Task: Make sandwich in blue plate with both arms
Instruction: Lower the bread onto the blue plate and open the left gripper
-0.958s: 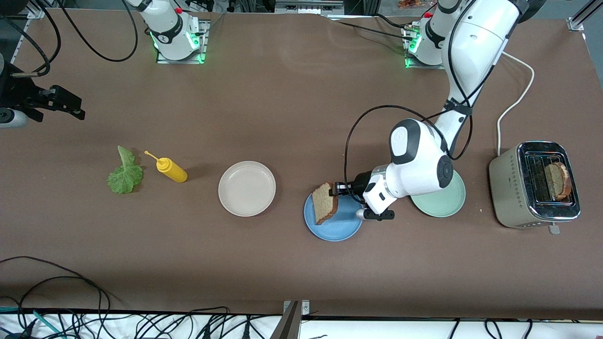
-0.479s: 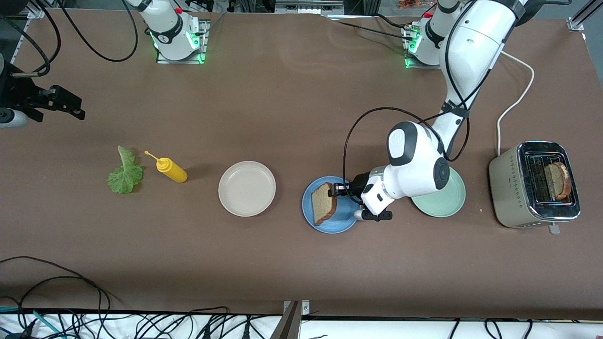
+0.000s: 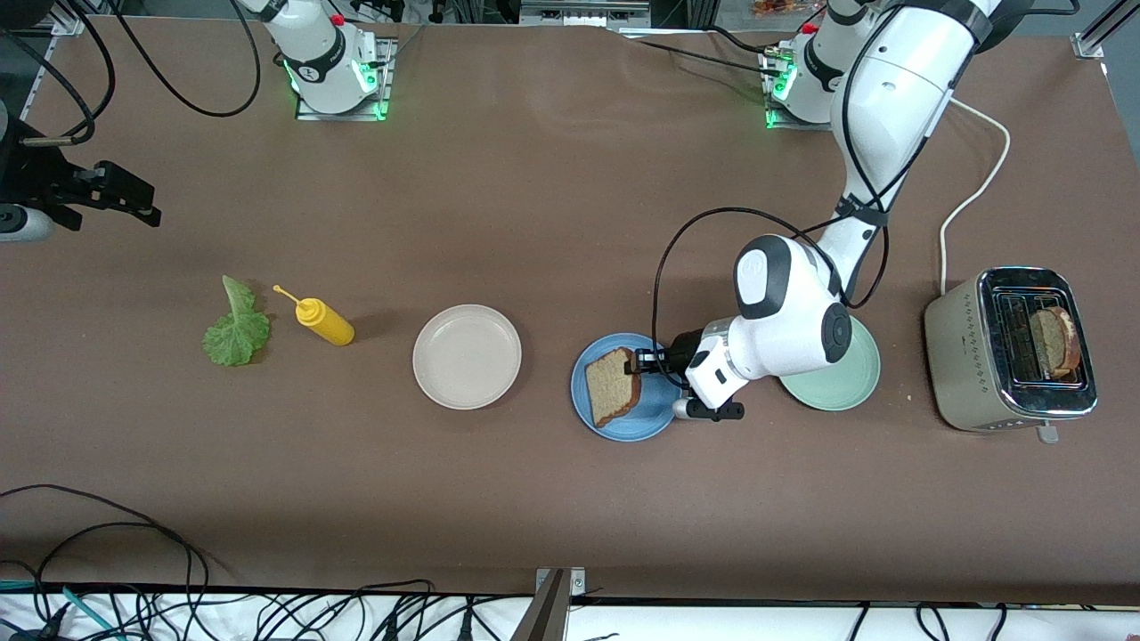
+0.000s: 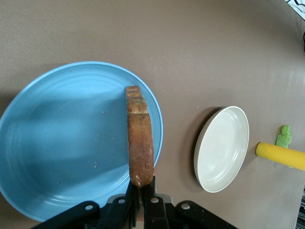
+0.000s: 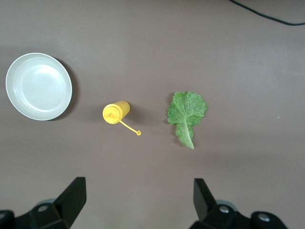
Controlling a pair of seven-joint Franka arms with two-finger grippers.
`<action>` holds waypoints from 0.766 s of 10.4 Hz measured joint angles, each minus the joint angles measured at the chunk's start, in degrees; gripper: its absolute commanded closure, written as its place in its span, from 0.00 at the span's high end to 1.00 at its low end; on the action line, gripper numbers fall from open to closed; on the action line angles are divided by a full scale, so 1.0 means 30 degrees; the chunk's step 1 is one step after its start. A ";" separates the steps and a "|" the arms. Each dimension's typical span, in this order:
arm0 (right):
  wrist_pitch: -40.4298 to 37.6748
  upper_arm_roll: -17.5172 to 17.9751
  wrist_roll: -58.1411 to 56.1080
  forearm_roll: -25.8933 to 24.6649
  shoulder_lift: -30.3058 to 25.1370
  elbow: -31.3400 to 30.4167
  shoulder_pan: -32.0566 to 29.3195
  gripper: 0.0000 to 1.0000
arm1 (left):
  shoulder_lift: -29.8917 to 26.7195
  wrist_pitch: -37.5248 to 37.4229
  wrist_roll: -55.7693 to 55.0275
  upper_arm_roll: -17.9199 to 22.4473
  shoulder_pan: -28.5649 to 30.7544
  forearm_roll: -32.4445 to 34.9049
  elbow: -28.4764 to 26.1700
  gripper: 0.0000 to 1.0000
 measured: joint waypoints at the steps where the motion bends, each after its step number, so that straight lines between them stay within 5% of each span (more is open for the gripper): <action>1: 0.0000 0.0000 0.0000 0.0000 0.0000 0.0000 0.0000 1.00 | 0.0028 0.0000 0.0014 0.0019 0.0010 0.0000 0.0001 0.72; 2: -0.0001 0.0000 0.0000 0.0000 0.0000 0.0000 0.0000 1.00 | 0.0060 0.0000 0.0039 0.0041 0.0048 0.0000 0.0001 1.00; 8: -0.0007 -0.0001 0.0000 0.0000 0.0003 0.0000 -0.0001 1.00 | 0.0482 0.0590 0.0228 0.0204 0.1348 0.0000 0.0017 1.00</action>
